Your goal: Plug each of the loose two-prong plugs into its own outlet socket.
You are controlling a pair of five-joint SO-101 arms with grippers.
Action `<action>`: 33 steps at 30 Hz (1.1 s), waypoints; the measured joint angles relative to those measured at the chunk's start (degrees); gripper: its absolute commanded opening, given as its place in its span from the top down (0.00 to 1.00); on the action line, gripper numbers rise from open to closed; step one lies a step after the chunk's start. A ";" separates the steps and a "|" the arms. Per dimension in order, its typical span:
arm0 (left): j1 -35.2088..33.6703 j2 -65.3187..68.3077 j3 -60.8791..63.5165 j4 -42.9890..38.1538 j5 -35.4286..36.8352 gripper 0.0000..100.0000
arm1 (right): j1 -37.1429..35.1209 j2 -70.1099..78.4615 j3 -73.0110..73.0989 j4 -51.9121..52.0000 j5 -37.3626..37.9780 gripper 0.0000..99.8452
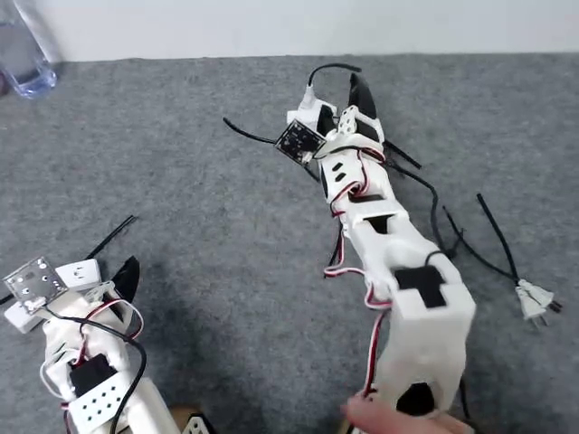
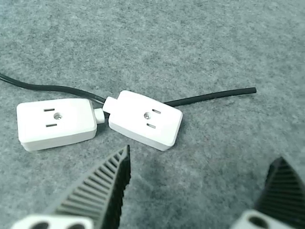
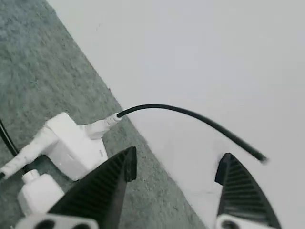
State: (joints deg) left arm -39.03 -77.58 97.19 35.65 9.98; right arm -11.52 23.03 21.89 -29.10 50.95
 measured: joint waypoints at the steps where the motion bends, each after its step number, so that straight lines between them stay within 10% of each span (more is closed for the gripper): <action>1: 0.00 0.00 0.00 0.00 0.00 0.58 | -0.09 -2.02 1.41 0.00 0.09 0.74; 15: 0.00 0.00 0.00 0.00 0.00 0.58 | 0.00 -33.05 26.73 6.42 -3.08 0.74; 33: 0.00 0.00 0.00 0.00 0.00 0.58 | 1.32 -80.79 27.87 76.31 -42.64 0.73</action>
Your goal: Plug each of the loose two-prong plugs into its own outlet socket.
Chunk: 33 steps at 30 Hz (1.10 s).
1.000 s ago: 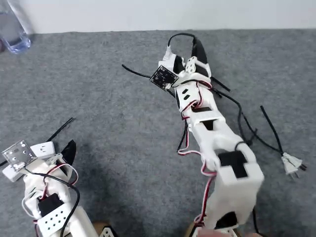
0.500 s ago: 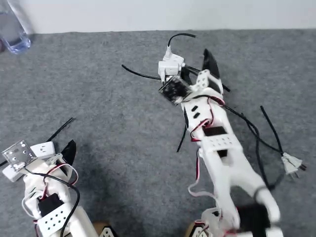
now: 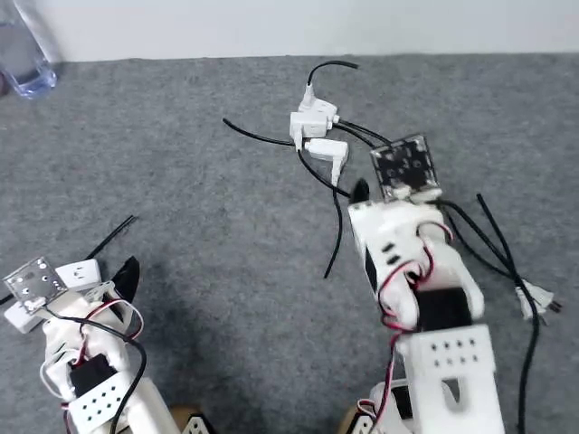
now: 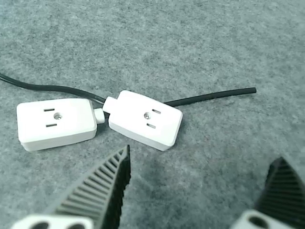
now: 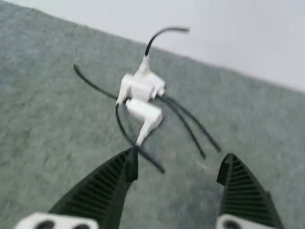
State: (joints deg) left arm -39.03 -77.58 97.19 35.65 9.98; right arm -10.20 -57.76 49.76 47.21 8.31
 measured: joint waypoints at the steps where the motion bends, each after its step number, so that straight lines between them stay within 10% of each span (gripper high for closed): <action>1: 0.00 0.00 0.00 0.00 0.00 0.58 | 0.00 -1.58 0.00 2.99 -0.88 0.73; 8: 0.70 0.00 0.00 0.00 -1.05 0.58 | 0.09 -9.49 7.12 18.29 -4.48 0.73; 18: -2.11 0.00 -13.19 21.71 -2.11 0.58 | 3.16 -20.75 32.62 6.59 -3.96 0.73; 25: -5.01 0.00 -19.16 14.42 -24.53 0.58 | 6.33 -30.42 44.13 0.18 3.69 0.73; 33: -3.87 2.99 -48.62 31.91 -45.71 0.58 | 6.07 -37.63 46.15 0.00 4.48 0.73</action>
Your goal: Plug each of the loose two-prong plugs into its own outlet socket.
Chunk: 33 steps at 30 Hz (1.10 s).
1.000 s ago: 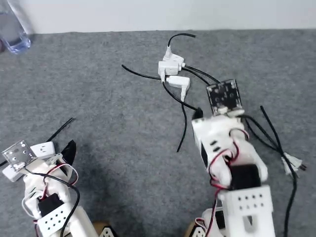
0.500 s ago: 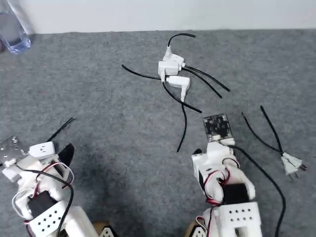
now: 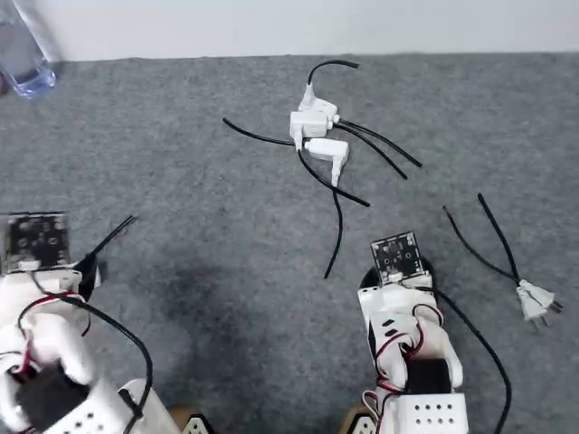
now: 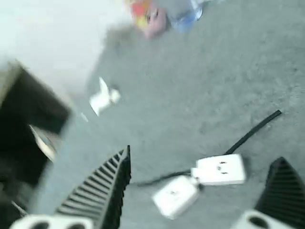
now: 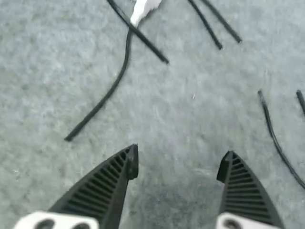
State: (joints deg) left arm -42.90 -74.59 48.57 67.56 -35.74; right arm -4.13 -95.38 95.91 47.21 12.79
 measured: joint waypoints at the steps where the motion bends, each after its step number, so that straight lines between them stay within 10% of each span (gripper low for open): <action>1: 0.09 2.11 -3.43 2.11 -3.78 0.58 | 0.00 -0.44 0.00 0.00 0.00 0.73; 16: 0.62 51.08 -28.48 20.57 -48.00 0.58 | 0.18 -1.32 0.00 0.00 0.00 0.73; 33: 5.19 80.97 -28.57 1.93 -59.87 0.58 | -0.62 -1.32 0.00 0.00 4.84 0.74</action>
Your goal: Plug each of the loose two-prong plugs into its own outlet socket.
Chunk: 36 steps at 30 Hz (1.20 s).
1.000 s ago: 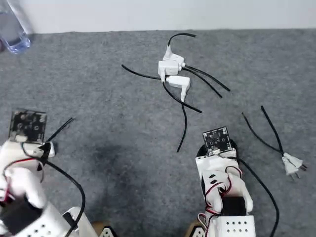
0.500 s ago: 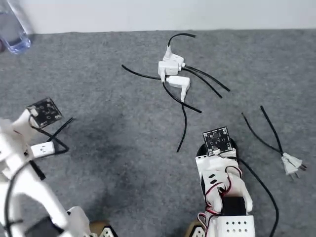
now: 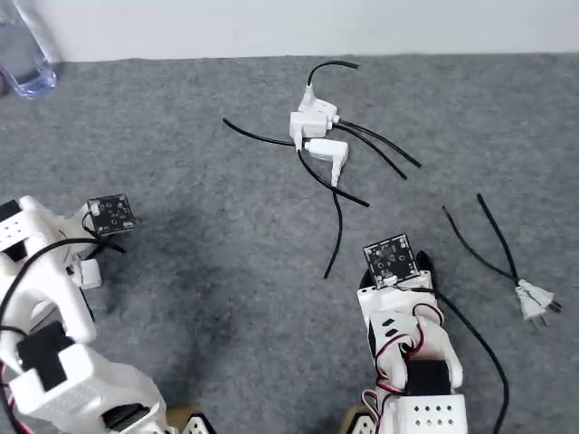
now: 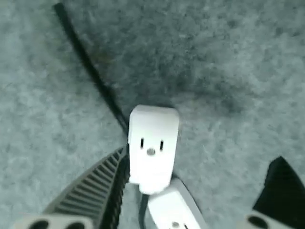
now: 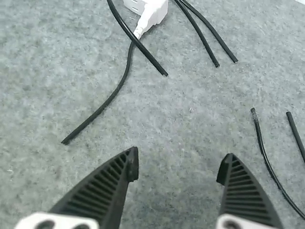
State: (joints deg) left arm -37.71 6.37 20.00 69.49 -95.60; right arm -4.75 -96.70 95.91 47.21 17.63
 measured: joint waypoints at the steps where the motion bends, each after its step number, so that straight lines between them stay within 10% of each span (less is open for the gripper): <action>1: 0.00 0.62 0.00 -1.32 -0.18 0.58 | -0.35 0.00 0.00 0.00 0.00 0.74; 14: -1.41 9.76 -0.62 -14.07 -0.97 0.59 | -0.35 0.00 0.00 0.00 0.00 0.74; 25: -2.55 11.52 -0.70 -15.03 -0.79 0.96 | -0.35 0.00 0.00 0.00 0.00 0.74; 36: -2.29 8.79 -0.62 -8.35 -0.88 0.97 | -1.67 0.00 0.00 0.00 0.00 0.74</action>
State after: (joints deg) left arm -40.00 15.16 19.38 61.14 -96.48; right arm -6.42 -96.70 95.91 47.21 17.63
